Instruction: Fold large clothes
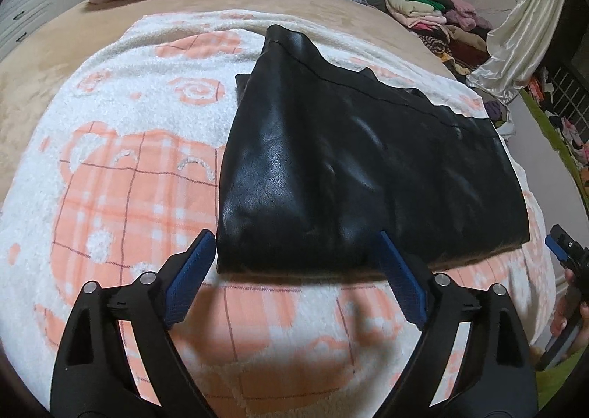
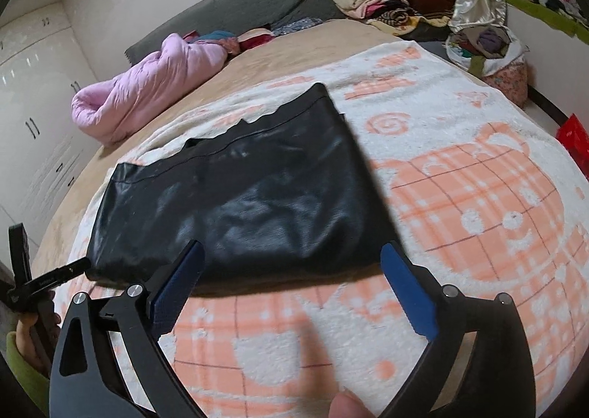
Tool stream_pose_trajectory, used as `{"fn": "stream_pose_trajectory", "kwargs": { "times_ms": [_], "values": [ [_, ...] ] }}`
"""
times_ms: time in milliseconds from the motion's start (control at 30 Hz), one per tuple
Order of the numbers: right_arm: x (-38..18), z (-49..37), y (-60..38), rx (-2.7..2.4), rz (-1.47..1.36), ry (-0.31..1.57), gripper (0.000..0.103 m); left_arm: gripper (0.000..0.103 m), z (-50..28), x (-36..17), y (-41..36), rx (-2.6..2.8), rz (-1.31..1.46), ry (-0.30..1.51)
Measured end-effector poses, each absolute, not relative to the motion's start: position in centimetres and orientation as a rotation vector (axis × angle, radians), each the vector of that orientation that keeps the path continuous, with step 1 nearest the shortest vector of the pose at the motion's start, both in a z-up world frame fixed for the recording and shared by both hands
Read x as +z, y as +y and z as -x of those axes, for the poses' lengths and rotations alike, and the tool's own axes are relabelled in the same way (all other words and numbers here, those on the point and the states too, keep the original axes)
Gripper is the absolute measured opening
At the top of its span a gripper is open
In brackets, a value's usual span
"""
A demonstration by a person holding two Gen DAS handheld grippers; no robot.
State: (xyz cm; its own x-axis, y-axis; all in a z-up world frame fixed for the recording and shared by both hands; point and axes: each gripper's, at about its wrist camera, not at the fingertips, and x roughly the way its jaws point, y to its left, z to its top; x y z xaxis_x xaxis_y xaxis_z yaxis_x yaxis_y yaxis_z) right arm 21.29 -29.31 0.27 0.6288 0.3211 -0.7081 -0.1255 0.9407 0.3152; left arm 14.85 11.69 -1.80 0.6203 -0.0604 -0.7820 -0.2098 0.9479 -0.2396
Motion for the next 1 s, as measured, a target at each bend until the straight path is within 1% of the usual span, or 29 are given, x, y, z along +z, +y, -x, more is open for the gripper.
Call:
{"fn": "stream_pose_trajectory", "kwargs": {
  "times_ms": [67, 633, 1000],
  "values": [
    [0.3, -21.2, -28.5, 0.276, -0.238, 0.860, 0.096, 0.093, -14.8, -1.7, 11.6, 0.084, 0.323, 0.903],
    [1.2, -19.9, -20.1, 0.456, -0.115, 0.878, 0.097, 0.093, -13.2, -1.7, 11.3, 0.085, 0.304, 0.903],
    [0.9, -19.5, -16.7, 0.509, -0.040, 0.891, 0.097, 0.093, -12.7, -1.8, 13.4, 0.130, 0.371, 0.897]
  ]
}}
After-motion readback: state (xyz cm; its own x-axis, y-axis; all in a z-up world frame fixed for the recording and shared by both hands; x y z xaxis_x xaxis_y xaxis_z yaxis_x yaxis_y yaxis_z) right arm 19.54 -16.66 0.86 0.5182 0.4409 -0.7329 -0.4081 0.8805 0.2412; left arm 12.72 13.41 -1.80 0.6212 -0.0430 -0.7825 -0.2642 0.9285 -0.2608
